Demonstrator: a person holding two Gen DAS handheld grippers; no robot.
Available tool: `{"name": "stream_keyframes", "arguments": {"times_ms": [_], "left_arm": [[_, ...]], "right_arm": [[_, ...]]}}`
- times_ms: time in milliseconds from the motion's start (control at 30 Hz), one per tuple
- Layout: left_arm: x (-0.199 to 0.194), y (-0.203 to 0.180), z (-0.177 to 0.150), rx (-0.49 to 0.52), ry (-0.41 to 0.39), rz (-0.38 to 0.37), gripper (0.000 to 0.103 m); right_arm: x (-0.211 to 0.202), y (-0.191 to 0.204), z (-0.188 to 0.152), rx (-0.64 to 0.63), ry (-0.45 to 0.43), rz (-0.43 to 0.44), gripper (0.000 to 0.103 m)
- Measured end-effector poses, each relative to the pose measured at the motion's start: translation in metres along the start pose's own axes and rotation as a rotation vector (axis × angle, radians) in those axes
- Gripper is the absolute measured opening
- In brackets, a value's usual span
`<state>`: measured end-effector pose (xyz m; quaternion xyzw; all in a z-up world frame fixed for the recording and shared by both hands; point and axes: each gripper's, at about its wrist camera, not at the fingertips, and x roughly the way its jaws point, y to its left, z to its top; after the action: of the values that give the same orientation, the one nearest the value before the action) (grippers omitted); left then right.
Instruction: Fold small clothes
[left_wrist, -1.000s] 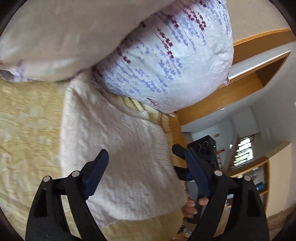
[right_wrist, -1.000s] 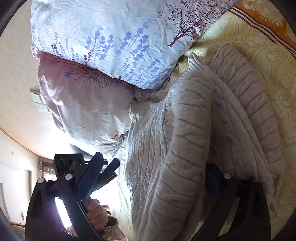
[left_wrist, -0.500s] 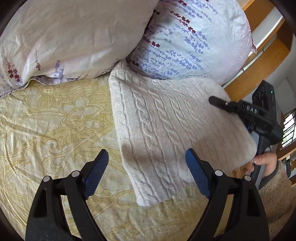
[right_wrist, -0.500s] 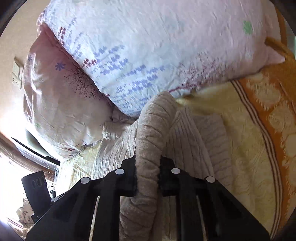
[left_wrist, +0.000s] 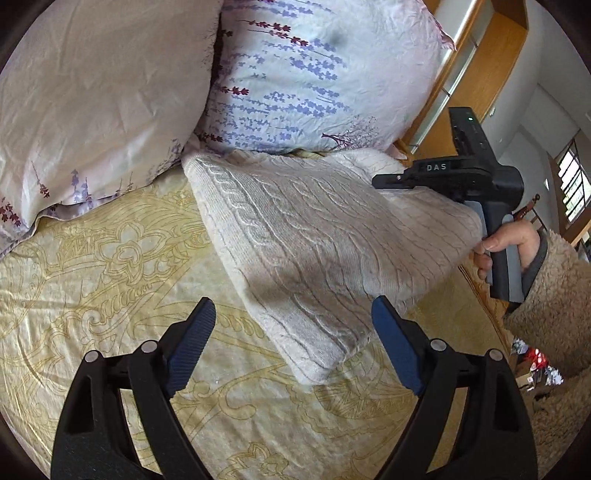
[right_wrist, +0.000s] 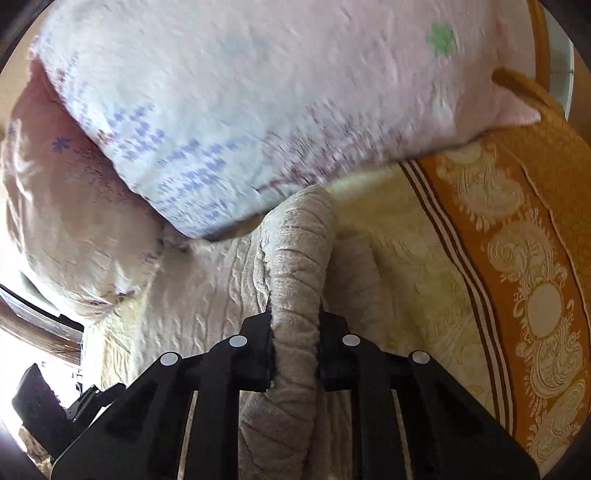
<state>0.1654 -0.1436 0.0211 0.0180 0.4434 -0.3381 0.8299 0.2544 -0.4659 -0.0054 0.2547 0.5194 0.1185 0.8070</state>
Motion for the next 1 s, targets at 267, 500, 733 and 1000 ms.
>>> {"name": "stream_keyframes", "arguments": {"times_ms": [267, 500, 733, 1000], "left_arm": [[-0.007, -0.020, -0.016, 0.130, -0.028, 0.048, 0.086], [0.007, -0.026, -0.022, 0.117, 0.034, 0.073, 0.077], [0.012, -0.030, -0.023, 0.127, 0.052, 0.137, 0.076], [0.015, -0.024, -0.025, 0.106, 0.053, 0.165, 0.069]], "right_arm": [[-0.076, -0.023, -0.030, 0.022, -0.130, 0.087, 0.052], [-0.083, -0.016, -0.075, 0.042, -0.095, 0.152, 0.052], [-0.078, -0.009, -0.087, 0.036, -0.081, 0.155, 0.051], [-0.074, -0.009, -0.087, 0.014, -0.085, 0.136, 0.038]]}}
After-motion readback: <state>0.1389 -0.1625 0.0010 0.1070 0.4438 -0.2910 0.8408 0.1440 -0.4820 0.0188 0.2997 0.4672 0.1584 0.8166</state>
